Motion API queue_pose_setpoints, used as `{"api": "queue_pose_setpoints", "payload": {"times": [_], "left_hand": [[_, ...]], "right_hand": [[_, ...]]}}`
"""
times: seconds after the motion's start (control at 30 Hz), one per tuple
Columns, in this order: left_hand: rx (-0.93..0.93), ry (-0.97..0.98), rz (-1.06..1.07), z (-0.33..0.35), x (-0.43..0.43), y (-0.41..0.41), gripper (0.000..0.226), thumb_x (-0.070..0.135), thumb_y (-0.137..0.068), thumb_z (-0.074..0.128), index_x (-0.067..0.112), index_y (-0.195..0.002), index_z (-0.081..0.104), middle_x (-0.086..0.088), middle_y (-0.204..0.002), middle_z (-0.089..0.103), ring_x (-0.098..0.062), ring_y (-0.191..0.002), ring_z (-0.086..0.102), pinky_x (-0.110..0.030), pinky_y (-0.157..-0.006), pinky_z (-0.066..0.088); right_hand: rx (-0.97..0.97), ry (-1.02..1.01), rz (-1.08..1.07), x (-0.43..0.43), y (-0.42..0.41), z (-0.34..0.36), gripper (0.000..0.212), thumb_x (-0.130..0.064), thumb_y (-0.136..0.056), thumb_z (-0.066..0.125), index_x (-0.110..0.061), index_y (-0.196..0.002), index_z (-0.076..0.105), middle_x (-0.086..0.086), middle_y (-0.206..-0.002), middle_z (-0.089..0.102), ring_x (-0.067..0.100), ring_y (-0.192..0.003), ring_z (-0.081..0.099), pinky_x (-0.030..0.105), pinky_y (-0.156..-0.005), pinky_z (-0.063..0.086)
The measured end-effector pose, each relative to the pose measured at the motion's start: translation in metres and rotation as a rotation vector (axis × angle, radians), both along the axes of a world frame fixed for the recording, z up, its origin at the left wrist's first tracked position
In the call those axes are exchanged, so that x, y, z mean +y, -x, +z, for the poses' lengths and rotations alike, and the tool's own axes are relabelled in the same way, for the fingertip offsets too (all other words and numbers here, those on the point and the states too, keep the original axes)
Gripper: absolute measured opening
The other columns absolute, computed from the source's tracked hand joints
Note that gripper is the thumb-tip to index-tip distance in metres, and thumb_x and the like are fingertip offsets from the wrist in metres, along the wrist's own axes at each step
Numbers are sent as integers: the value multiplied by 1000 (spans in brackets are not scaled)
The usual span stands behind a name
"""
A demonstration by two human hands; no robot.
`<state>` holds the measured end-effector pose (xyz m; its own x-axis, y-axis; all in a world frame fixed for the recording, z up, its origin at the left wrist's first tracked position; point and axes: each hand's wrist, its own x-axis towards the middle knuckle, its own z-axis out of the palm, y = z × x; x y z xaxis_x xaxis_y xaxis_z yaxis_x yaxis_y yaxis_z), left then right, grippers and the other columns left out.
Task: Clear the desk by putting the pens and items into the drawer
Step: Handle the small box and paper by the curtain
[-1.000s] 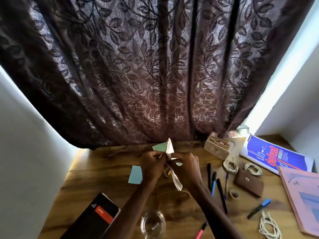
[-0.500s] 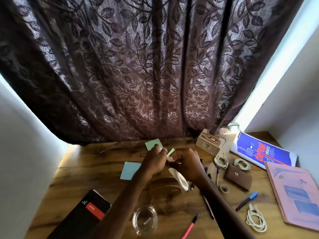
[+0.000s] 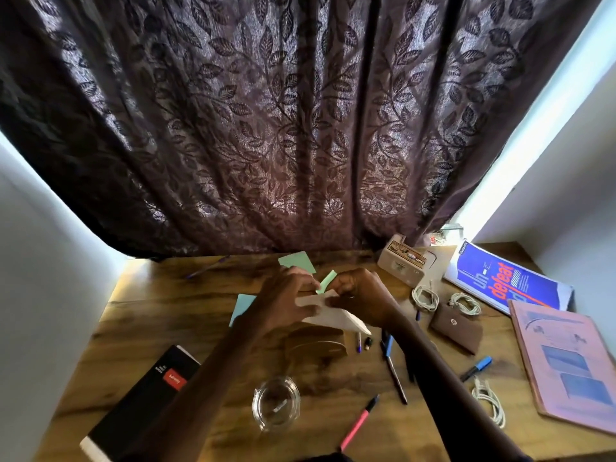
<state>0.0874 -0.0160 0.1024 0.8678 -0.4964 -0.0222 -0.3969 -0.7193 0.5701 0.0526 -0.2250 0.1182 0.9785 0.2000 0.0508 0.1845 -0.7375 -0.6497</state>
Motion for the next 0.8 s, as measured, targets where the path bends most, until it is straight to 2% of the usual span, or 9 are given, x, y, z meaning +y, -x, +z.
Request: {"api": "queue_pose_setpoints", "payload": {"times": [0.1,0.17,0.3,0.4,0.47,0.53,0.6,0.7,0.8], "left_hand": [[74,41,40,-11,-1,3,28,42,-79,82,27,-102,79,8,-98,76,-11,-92,70,-29,-74,54],[45,36,85,-17,-2,5,28,41,-81,81,24,-103,79,8,-97,77,-9,-87,70,-28,-71,54],[26,-6,123,-29,-3,10,30,44,-84,78,27,-108,77,9,-100,77,-7,-87,70,-30,-74,56],[96,-44,120,-37,4,10,27,49,-81,79,33,-102,77,14,-96,76,-3,-86,67,-36,-79,58],[124,-63,130,-41,12,8,27,49,-79,80,34,-101,76,17,-98,74,-2,-88,66,-35,-81,57],[148,-56,159,-47,21,5,28,45,-78,82,34,-103,74,19,-101,71,-1,-91,64,-32,-83,57],[171,-56,181,-55,29,4,31,40,-78,83,32,-107,73,17,-106,71,-4,-96,66,-33,-86,57],[208,-111,204,-69,33,8,29,35,-81,81,34,-108,71,12,-111,72,-8,-101,67,-38,-90,57],[238,-124,208,-82,29,12,33,31,-82,82,34,-112,70,10,-115,72,-10,-106,67,-38,-94,54]], "right_hand": [[-13,-3,13,3,-2,-5,13,-23,-75,87,-22,-85,77,-32,-67,62,-12,-71,62,7,-59,43],[-14,15,13,5,-2,-14,18,-26,-76,86,-22,-91,77,-26,-76,65,-12,-76,63,6,-61,45],[15,87,-29,7,-2,-42,19,-29,-80,81,-27,-98,75,-14,-91,74,-1,-79,68,19,-63,55],[25,167,-113,11,0,-55,14,-27,-84,77,-26,-98,75,-9,-91,75,4,-77,65,18,-58,46],[38,189,-138,14,2,-65,13,-25,-84,77,-24,-97,75,-7,-93,75,9,-80,67,20,-58,45],[50,209,-157,14,4,-75,14,-24,-85,76,-22,-98,75,-5,-95,75,12,-83,69,17,-56,39],[64,240,-169,15,7,-86,13,-23,-86,75,-22,-99,75,-2,-97,75,18,-88,69,20,-58,38],[80,240,-190,18,15,-104,16,-20,-86,75,-21,-101,76,2,-104,74,22,-93,69,26,-65,46],[108,172,-220,20,24,-122,21,-21,-85,76,-22,-106,73,1,-111,69,19,-94,67,31,-69,56]]}}
